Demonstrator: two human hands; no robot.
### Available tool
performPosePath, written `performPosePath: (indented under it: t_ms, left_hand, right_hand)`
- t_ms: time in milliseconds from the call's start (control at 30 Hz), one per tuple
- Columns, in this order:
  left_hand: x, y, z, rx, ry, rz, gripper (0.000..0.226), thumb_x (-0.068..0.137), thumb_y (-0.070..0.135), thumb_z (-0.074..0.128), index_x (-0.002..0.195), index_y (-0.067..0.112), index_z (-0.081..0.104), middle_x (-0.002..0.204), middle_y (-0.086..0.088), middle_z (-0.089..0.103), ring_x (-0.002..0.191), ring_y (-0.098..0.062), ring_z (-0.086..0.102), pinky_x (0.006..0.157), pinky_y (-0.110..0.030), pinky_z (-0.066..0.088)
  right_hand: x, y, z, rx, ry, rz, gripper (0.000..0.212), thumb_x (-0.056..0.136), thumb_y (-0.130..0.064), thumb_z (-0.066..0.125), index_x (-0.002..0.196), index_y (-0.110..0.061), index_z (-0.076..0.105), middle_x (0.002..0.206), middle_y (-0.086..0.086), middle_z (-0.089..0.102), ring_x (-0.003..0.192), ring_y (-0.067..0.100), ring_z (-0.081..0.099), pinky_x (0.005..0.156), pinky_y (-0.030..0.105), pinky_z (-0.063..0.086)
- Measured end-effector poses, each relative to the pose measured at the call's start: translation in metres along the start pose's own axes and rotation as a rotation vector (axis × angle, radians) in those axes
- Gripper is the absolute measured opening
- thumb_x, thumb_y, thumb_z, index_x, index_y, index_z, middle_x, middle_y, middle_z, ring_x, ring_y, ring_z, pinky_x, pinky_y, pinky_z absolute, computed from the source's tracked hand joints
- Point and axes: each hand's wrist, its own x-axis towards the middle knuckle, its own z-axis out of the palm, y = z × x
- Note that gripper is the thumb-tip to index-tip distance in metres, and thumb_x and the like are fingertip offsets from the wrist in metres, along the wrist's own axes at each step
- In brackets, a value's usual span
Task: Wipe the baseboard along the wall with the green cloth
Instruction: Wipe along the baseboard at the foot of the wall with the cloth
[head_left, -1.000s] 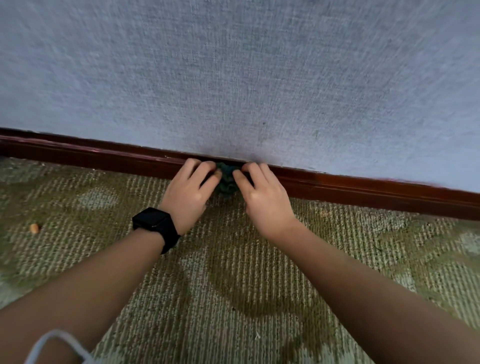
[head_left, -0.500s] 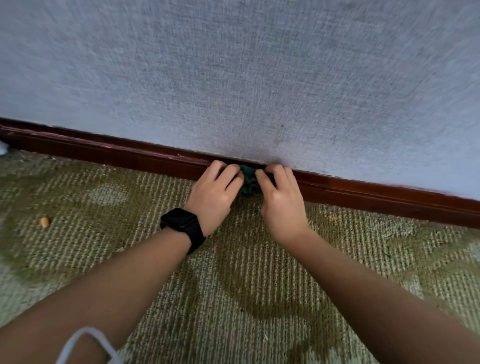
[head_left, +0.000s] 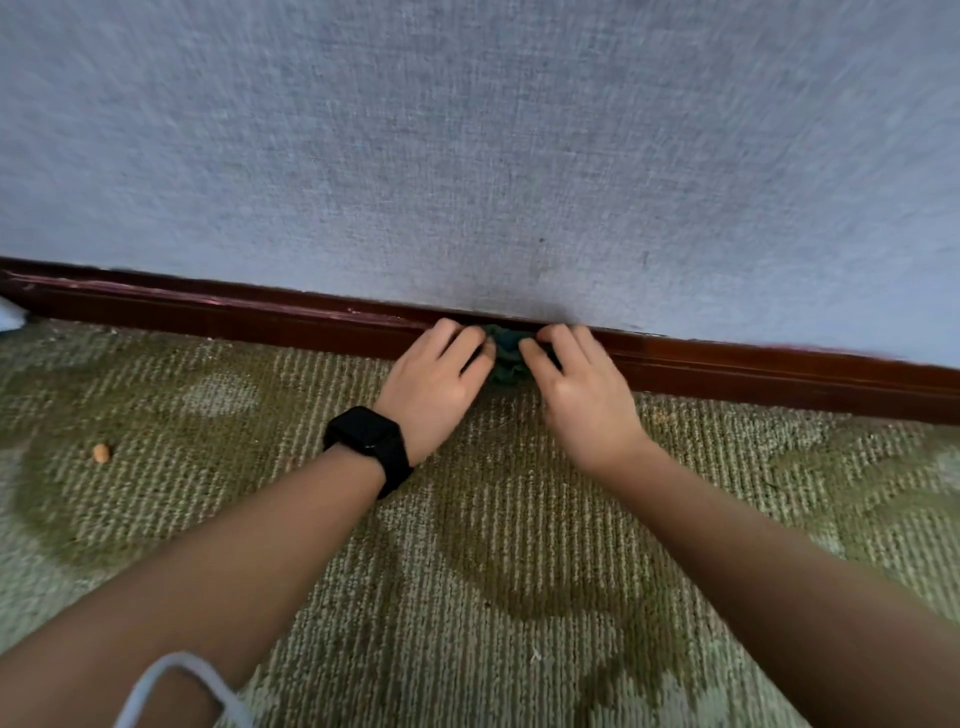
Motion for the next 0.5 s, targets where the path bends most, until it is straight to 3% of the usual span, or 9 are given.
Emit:
performPosePath:
  t_ms: [133, 233, 300, 400, 500]
  left_hand:
    - [0.01, 0.011, 0.008, -0.012, 0.06, 0.065, 0.027, 0.08, 0.002, 0.044, 0.084, -0.004, 0.071, 0.083, -0.016, 0.069, 0.073, -0.029, 0.066, 0.064, -0.031, 0.055]
    - [0.009, 0.004, 0.011, 0.003, 0.094, 0.117, 0.026, 0.082, 0.004, 0.046, 0.084, 0.0, 0.072, 0.086, -0.012, 0.07, 0.074, -0.027, 0.066, 0.065, -0.03, 0.052]
    - [0.007, -0.003, 0.013, 0.028, 0.116, 0.14, 0.026, 0.082, 0.004, 0.047, 0.086, 0.001, 0.072, 0.089, -0.012, 0.07, 0.079, -0.027, 0.063, 0.067, -0.03, 0.052]
    - [-0.001, -0.017, 0.016, 0.051, 0.139, 0.136, 0.026, 0.083, 0.002, 0.047, 0.089, -0.001, 0.071, 0.094, -0.014, 0.07, 0.088, -0.027, 0.046, 0.068, -0.031, 0.053]
    - [-0.015, -0.033, 0.016, 0.077, 0.133, 0.112, 0.028, 0.083, 0.0, 0.045, 0.095, -0.005, 0.07, 0.096, -0.018, 0.07, 0.089, -0.028, 0.042, 0.069, -0.034, 0.054]
  right_hand:
    - [-0.007, 0.014, -0.005, -0.068, -0.033, 0.018, 0.056, 0.047, 0.02, 0.074, 0.101, 0.014, 0.063, 0.093, 0.03, 0.063, 0.085, 0.043, 0.062, 0.072, 0.047, 0.054]
    - [-0.004, 0.007, -0.002, -0.048, 0.037, 0.044, 0.033, 0.069, 0.009, 0.048, 0.098, 0.014, 0.064, 0.089, 0.03, 0.063, 0.082, 0.044, 0.062, 0.07, 0.048, 0.055]
    - [0.0, 0.001, 0.002, -0.012, 0.09, 0.055, 0.041, 0.073, 0.002, 0.034, 0.096, 0.013, 0.066, 0.088, 0.029, 0.063, 0.08, 0.043, 0.062, 0.069, 0.046, 0.055]
    - [0.003, -0.004, 0.01, 0.008, 0.133, 0.008, 0.041, 0.074, 0.002, 0.033, 0.096, 0.013, 0.066, 0.088, 0.028, 0.064, 0.078, 0.041, 0.063, 0.067, 0.042, 0.055]
    - [0.014, -0.015, 0.018, 0.038, 0.144, -0.027, 0.04, 0.074, 0.002, 0.034, 0.096, 0.013, 0.066, 0.087, 0.028, 0.064, 0.078, 0.039, 0.063, 0.066, 0.039, 0.054]
